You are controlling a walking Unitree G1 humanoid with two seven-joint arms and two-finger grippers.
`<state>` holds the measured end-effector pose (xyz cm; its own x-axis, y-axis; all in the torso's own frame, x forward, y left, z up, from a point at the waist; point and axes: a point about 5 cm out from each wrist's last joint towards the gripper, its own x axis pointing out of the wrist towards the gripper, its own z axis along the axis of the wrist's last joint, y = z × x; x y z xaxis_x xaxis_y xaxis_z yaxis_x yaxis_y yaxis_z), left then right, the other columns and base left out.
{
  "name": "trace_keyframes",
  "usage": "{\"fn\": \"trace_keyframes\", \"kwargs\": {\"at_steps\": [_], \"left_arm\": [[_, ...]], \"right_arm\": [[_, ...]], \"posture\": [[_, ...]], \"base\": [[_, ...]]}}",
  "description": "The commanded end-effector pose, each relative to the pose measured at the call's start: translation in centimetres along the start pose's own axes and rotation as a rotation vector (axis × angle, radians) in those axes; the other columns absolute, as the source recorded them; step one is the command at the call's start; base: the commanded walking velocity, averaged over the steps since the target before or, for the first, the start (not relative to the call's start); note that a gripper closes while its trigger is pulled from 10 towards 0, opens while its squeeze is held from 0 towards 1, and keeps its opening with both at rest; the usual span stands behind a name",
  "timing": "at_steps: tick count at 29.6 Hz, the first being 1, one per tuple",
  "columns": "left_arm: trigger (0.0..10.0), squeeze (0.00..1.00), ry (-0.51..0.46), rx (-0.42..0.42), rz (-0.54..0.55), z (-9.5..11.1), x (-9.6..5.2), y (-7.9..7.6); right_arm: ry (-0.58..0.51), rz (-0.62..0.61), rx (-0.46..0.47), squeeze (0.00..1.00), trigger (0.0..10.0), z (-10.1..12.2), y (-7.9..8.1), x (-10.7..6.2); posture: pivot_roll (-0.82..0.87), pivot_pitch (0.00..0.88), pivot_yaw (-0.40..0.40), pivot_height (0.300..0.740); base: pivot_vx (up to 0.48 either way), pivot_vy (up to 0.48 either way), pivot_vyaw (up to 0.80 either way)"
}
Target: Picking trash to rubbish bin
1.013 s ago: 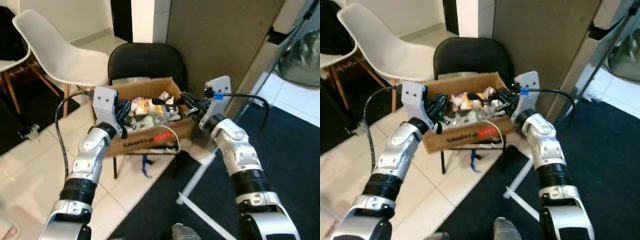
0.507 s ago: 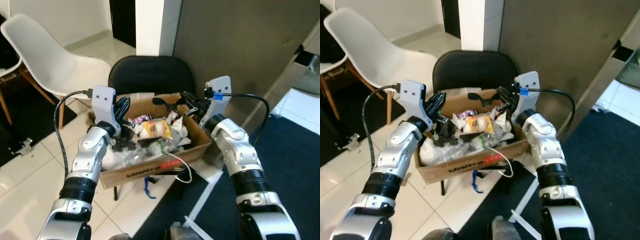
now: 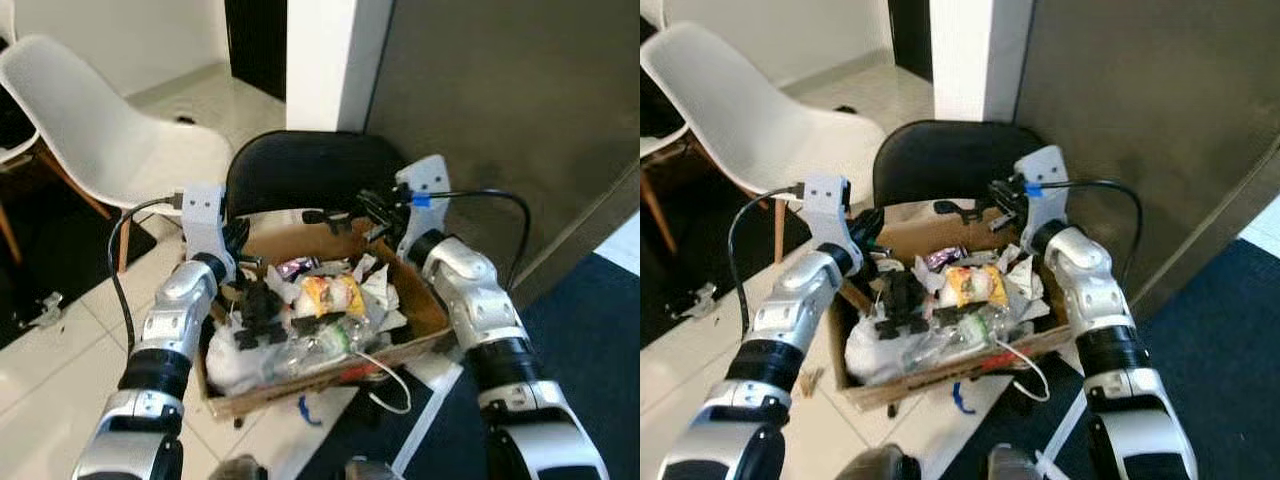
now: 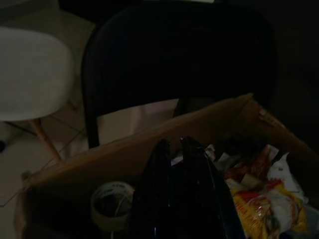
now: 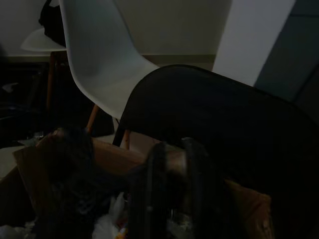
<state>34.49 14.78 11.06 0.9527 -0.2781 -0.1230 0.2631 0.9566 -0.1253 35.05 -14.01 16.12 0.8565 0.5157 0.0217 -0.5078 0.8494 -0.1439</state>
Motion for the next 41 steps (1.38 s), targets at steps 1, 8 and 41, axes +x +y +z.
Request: {"fn": "trace_keyframes", "kwargs": {"at_steps": [1,8,41], "left_arm": [[10.0,1.00,0.028,-0.009,-0.010,-0.5,-0.2,0.2],[10.0,1.00,0.011,0.003,0.018,-0.1,-0.3,0.5],[10.0,0.00,-0.509,-0.583,-0.039,7.2,-2.0,3.5]], "right_arm": [[0.003,-0.014,-0.024,1.00,10.0,0.0,-0.3,-0.2],[0.007,-0.015,-0.012,1.00,10.0,0.0,-0.4,-0.2],[0.006,0.453,0.004,0.00,10.0,1.4,2.6,-2.3]], "posture": [[-0.04,0.000,-0.005,0.740],[-0.04,0.000,-0.007,0.740],[-0.03,0.000,-0.005,0.740]], "base": [[0.000,0.000,0.00],[0.000,0.000,0.00],[0.000,0.000,0.00]]}}
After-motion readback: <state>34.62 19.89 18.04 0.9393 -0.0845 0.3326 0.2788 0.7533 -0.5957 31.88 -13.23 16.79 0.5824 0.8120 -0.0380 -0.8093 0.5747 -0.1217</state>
